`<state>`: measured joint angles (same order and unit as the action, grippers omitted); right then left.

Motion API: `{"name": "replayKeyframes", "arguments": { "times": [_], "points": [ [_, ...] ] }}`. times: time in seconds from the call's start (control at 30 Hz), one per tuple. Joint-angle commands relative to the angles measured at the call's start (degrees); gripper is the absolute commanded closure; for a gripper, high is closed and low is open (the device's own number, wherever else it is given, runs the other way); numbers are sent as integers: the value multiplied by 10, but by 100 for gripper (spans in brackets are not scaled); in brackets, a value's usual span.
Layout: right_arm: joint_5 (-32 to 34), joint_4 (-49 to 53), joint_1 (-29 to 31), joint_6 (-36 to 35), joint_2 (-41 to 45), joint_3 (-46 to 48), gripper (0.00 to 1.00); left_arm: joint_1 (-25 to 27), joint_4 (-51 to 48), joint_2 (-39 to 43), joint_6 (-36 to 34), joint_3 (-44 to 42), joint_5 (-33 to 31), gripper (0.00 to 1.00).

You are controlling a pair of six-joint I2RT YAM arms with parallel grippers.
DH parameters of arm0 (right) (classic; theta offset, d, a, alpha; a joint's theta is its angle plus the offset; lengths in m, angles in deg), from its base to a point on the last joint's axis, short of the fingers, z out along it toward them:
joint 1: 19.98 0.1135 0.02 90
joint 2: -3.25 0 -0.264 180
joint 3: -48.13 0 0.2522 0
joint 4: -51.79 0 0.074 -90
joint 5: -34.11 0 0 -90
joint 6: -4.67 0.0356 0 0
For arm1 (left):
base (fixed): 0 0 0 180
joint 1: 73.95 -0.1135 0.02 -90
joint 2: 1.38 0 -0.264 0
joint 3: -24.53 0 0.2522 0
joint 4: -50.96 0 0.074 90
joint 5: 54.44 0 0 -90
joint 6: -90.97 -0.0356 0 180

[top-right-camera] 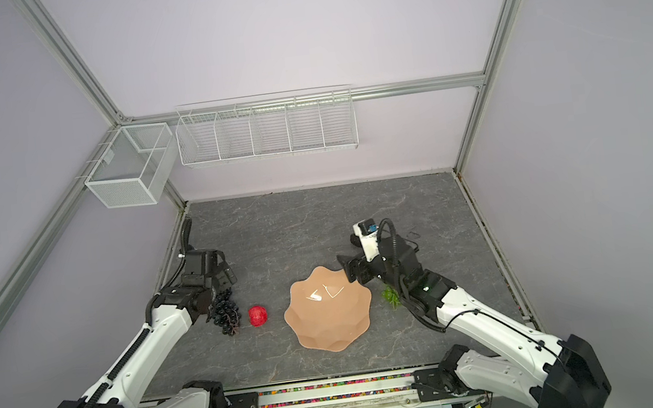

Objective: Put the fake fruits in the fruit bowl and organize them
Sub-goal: 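Grasp the dark grapes with the left gripper while the right arm moves, then lift the dark grapes with the left gripper and lower them into the bowl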

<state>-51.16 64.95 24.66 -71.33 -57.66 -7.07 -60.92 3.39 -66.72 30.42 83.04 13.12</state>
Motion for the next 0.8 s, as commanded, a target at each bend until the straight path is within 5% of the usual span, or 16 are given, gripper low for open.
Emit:
{"name": "replayKeyframes", "arguments": {
  "times": [0.0, 0.33, 0.63, 0.77],
  "points": [
    [13, 5, 72, 11, -49, -37, 12, 1, -63, -4, 56, -12, 8, 10],
    [-19, -25, 163, 3, -162, -123, 12, -6, -59, -91, 70, -13, 11, 8],
    [-11, -28, 184, 2, -190, -130, 12, -11, -36, -166, 76, -20, 35, 8],
    [-4, -25, 184, 0, -188, -125, 12, -27, -26, -185, 66, -13, 59, 16]
  ]
}}
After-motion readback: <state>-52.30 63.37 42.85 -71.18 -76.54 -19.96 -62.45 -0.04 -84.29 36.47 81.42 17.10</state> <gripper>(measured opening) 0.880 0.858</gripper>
